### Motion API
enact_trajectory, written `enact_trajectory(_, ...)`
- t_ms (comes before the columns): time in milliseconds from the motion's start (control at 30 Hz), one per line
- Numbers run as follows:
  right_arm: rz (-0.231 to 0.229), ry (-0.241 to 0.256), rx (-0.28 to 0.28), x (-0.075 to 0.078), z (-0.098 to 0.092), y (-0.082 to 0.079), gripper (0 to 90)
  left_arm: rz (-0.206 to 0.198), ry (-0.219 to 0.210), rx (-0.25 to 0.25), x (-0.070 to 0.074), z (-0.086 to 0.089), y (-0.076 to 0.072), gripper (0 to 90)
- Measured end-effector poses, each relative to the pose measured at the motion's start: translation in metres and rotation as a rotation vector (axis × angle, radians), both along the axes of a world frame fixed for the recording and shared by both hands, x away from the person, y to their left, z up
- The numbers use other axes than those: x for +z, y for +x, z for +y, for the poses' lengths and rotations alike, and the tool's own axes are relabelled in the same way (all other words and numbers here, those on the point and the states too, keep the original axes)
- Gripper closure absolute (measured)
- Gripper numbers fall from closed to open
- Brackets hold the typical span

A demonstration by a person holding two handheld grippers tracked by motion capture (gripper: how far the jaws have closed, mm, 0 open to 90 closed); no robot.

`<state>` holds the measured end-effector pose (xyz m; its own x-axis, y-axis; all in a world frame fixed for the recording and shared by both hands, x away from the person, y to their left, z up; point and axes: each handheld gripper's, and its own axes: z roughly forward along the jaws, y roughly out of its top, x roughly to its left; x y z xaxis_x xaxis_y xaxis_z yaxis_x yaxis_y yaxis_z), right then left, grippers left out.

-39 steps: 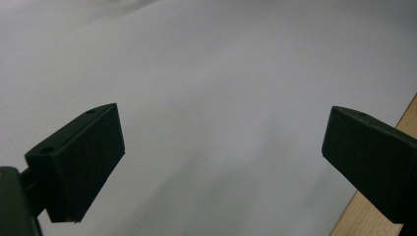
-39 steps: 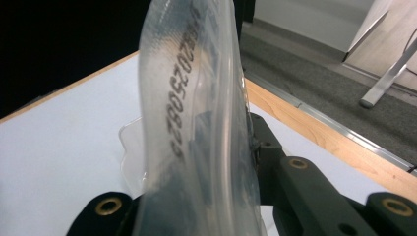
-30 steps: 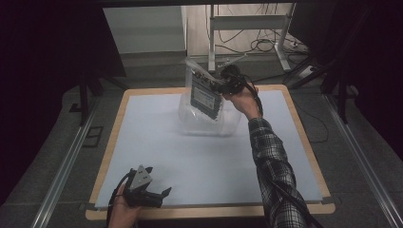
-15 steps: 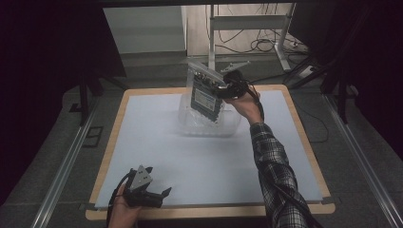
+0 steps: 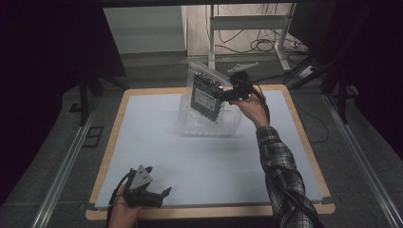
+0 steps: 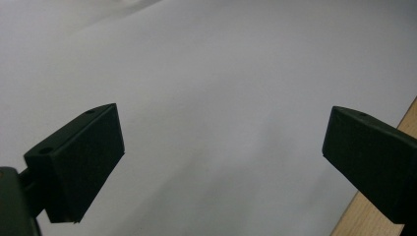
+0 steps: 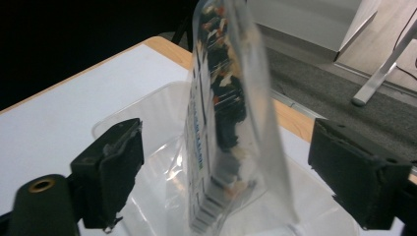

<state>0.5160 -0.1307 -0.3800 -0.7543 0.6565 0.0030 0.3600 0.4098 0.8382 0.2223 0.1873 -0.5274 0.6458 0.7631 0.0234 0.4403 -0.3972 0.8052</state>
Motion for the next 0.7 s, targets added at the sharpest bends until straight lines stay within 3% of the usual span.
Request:
enact_trajectory(400, -0.007, -0.014, 0.007, 0.005, -0.009, -0.018, 8.1, 0.006, -0.041, -0.001, 0.003, 0.002, 0.000, 1.3)
enact_trajectory(700, -0.011, -0.020, 0.000, 0.005, -0.017, -0.029, 6.1, 0.035, -0.107, -0.026, 0.006, 0.006, 0.000, 1.9)
